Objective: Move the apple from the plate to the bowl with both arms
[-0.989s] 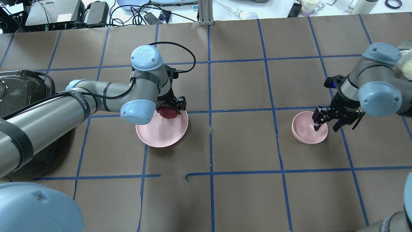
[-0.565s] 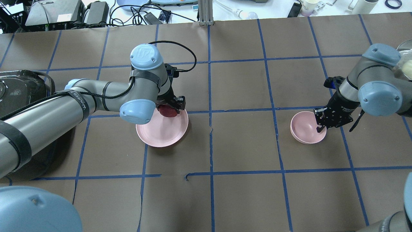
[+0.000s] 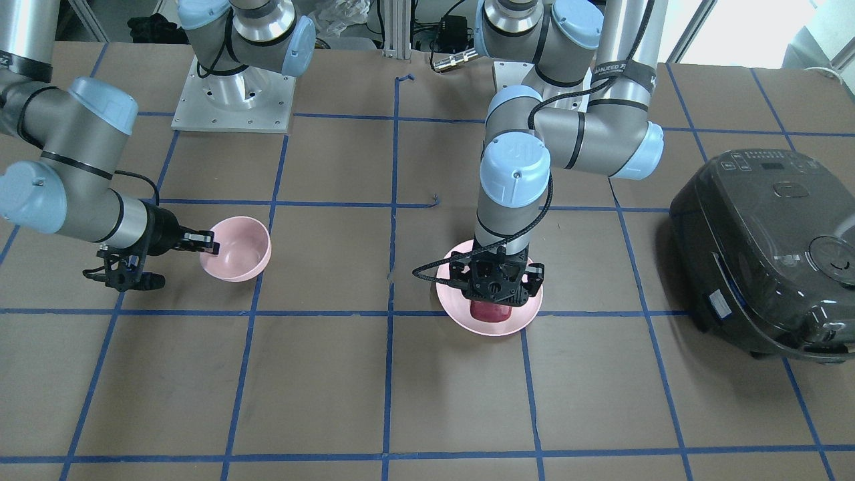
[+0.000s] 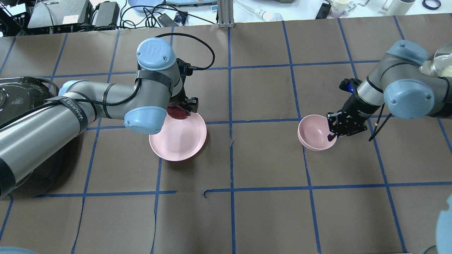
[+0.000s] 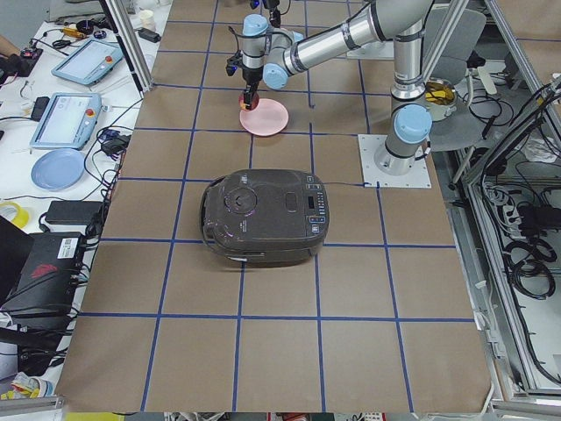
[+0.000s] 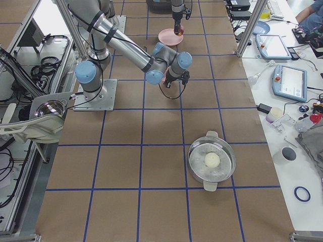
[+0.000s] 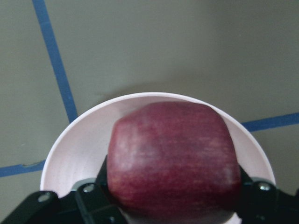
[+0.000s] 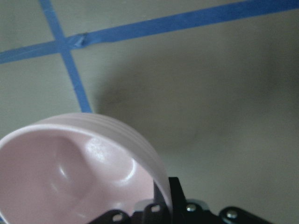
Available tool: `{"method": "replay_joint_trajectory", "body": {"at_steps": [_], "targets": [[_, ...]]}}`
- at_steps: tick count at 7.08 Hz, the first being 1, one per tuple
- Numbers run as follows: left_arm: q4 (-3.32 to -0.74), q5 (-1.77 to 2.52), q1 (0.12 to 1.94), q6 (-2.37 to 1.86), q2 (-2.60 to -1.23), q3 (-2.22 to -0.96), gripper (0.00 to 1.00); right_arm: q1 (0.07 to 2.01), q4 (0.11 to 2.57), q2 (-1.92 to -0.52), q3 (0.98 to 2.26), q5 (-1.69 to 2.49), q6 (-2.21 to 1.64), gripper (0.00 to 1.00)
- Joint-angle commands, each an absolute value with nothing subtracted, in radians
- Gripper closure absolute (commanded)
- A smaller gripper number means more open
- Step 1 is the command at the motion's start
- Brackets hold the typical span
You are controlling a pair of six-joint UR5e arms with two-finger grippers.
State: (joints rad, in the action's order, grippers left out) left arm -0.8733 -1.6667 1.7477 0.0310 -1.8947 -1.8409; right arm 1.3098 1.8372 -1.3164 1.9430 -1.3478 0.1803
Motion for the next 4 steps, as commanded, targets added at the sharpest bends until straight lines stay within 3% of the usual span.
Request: {"method": "replay_joint_trajectory", "body": {"at_steps": [1,2,4], "targets": [[-0.906,-1.671,1.744,0.020,-1.856,-1.839,0.67,1.515,1.894,-1.318,1.931,-1.327,0.141,1.00],[-0.949,-1.661,1.758,-0.051,-1.847,-1.835,0.73,1.561,1.945,-1.318,1.934,-1.334,0.140,1.00],[-0.977,-1.641,1.827,-0.098,-1.838,-1.772,0.73,1.569,1.985,-1.302,1.959,-1.326,0.152,1.00]]}}
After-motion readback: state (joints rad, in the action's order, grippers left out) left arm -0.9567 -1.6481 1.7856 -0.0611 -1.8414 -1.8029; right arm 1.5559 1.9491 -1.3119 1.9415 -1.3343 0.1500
